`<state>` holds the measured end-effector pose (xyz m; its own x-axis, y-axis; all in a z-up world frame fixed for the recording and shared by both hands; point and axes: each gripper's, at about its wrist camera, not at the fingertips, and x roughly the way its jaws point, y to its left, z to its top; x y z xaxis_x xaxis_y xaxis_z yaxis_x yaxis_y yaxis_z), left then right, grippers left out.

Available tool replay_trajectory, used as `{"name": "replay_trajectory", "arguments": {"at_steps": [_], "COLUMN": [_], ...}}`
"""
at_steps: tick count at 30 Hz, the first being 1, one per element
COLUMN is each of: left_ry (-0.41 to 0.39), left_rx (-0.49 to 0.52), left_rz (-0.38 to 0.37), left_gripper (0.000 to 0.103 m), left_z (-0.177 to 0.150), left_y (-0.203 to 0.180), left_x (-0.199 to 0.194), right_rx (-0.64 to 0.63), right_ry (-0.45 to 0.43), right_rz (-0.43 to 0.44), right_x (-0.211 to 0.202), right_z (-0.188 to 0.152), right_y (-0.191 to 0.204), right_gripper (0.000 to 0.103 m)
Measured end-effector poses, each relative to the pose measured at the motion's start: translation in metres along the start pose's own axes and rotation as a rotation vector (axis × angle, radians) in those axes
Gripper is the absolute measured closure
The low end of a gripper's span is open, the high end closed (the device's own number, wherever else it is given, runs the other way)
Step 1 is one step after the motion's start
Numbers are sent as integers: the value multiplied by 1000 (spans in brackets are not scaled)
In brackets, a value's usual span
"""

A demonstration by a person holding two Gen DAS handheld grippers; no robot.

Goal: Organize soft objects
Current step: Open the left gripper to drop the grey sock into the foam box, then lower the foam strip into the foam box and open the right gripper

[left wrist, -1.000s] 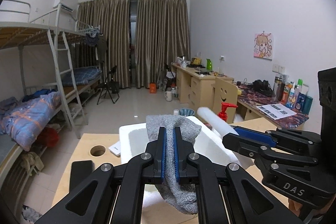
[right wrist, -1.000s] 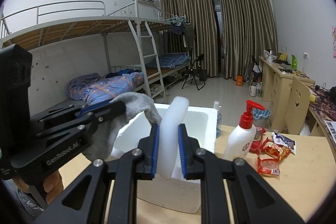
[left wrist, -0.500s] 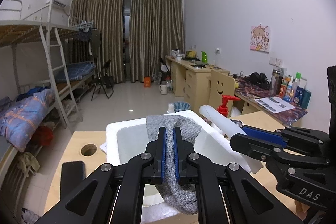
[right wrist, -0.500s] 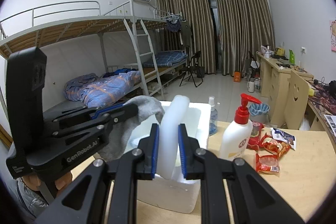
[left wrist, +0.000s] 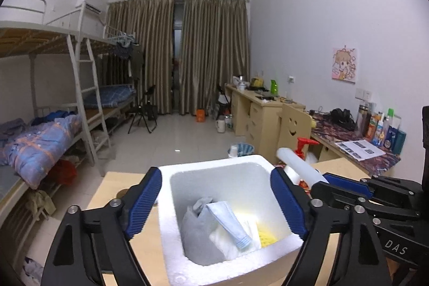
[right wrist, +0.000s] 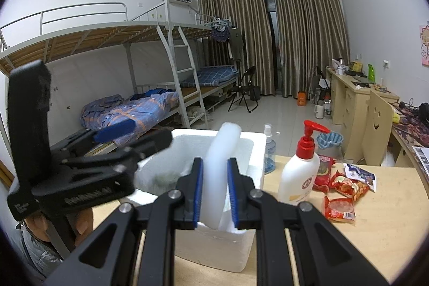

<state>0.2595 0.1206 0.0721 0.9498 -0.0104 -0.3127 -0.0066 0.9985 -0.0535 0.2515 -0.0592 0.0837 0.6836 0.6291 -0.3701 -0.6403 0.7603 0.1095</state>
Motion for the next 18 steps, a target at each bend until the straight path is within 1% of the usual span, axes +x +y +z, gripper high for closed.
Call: {"name": "replay_trajectory", "arguments": {"at_steps": [7,13,18], "left_ry": [-18,-30,-14], "left_rx": [-13,-8,-28], "left_rz": [38,70,84], "left_gripper": [12,12,12], "left_z": [3,0,-5], "left_y": [5,12,26], "left_x": [-6,-10,-9], "right_rx": [0,-4,-5], "right_ry": [3,6,14], "right_rz": [-2,-3,0], "right_x": [0,4,12], "right_z": [0,0,2], "right_y": [0,2,7], "right_gripper": [82,82,82]}}
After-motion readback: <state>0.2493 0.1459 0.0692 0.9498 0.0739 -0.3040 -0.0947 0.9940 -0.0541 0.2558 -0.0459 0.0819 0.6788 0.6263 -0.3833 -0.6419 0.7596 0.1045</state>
